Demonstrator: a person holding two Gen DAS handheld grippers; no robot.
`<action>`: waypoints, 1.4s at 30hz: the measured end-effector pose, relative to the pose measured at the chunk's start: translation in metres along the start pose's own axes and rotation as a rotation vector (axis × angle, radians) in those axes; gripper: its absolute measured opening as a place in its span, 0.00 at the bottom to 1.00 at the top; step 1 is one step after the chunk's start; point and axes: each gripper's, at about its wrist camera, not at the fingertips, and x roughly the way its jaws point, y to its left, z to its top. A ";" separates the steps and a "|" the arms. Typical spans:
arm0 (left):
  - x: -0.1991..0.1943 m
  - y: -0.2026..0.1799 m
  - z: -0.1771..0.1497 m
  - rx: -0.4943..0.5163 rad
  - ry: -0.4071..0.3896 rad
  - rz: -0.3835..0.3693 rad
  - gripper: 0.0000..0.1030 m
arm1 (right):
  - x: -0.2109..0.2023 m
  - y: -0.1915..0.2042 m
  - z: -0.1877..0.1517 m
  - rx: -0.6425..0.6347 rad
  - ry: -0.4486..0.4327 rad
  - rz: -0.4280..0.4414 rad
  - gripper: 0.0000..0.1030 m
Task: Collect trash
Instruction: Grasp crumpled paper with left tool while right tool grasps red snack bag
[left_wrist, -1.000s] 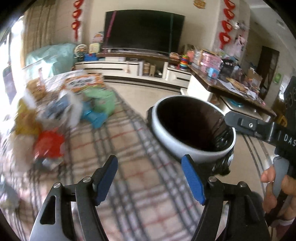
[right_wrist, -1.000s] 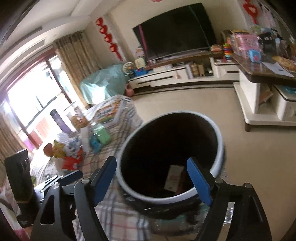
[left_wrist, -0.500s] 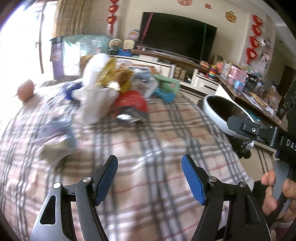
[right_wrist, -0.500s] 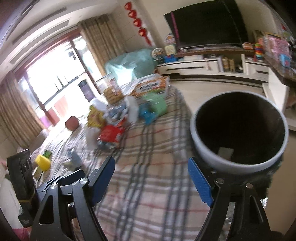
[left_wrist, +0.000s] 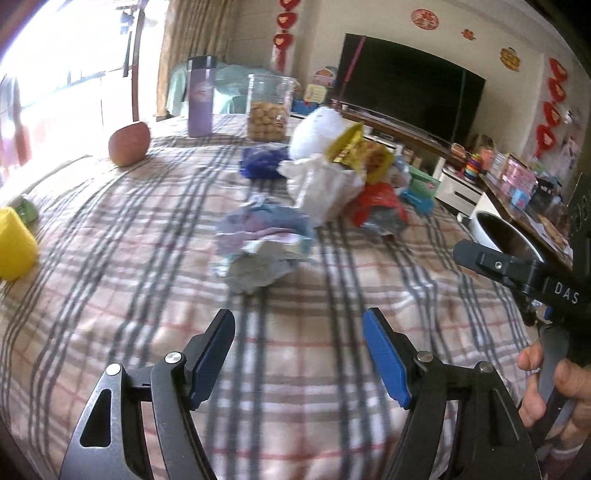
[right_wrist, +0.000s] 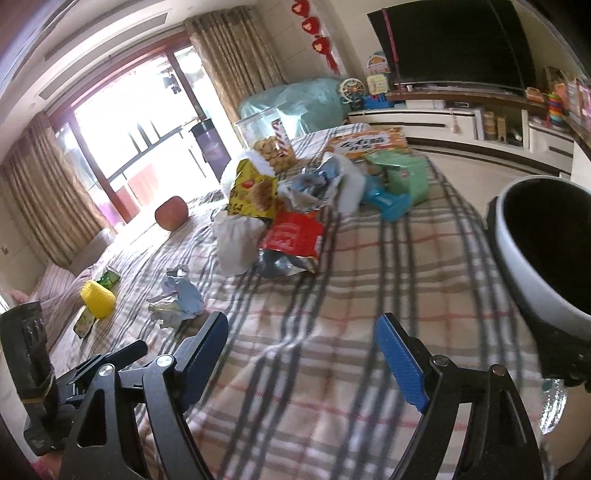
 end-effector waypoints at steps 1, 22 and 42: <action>-0.001 0.003 0.000 -0.006 -0.001 0.005 0.70 | 0.003 0.002 0.001 -0.004 0.000 0.000 0.82; 0.050 0.028 0.042 -0.066 0.007 0.042 0.76 | 0.058 0.004 0.032 -0.054 0.028 -0.048 0.80; 0.090 0.023 0.056 -0.042 0.025 -0.027 0.19 | 0.049 -0.025 0.028 0.004 0.038 -0.002 0.00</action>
